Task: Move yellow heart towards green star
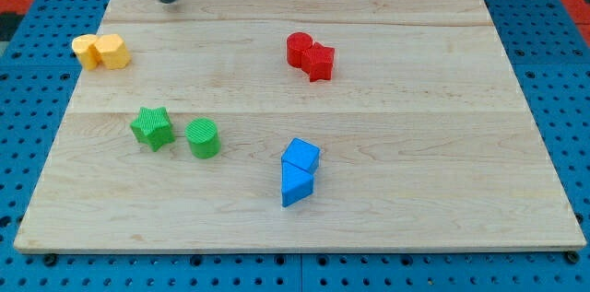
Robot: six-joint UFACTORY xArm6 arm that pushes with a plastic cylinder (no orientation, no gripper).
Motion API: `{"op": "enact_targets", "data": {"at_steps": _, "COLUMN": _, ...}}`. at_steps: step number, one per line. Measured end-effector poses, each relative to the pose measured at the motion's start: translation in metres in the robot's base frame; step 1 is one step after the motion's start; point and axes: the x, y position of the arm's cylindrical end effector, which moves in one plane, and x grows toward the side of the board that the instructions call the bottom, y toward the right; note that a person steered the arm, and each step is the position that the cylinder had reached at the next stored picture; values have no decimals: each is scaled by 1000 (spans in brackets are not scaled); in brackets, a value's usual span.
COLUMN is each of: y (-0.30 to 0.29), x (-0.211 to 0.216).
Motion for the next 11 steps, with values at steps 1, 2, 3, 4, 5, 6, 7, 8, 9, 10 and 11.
{"op": "enact_targets", "data": {"at_steps": 1, "y": -68, "x": 9}}
{"op": "enact_targets", "data": {"at_steps": 2, "y": -76, "x": 39}}
{"op": "enact_targets", "data": {"at_steps": 3, "y": -77, "x": 44}}
{"op": "enact_targets", "data": {"at_steps": 4, "y": -76, "x": 90}}
{"op": "enact_targets", "data": {"at_steps": 5, "y": -76, "x": 121}}
{"op": "enact_targets", "data": {"at_steps": 6, "y": -77, "x": 125}}
{"op": "enact_targets", "data": {"at_steps": 7, "y": -77, "x": 128}}
{"op": "enact_targets", "data": {"at_steps": 8, "y": -77, "x": 128}}
{"op": "enact_targets", "data": {"at_steps": 9, "y": -77, "x": 128}}
{"op": "enact_targets", "data": {"at_steps": 10, "y": -70, "x": 125}}
{"op": "enact_targets", "data": {"at_steps": 11, "y": -42, "x": 133}}
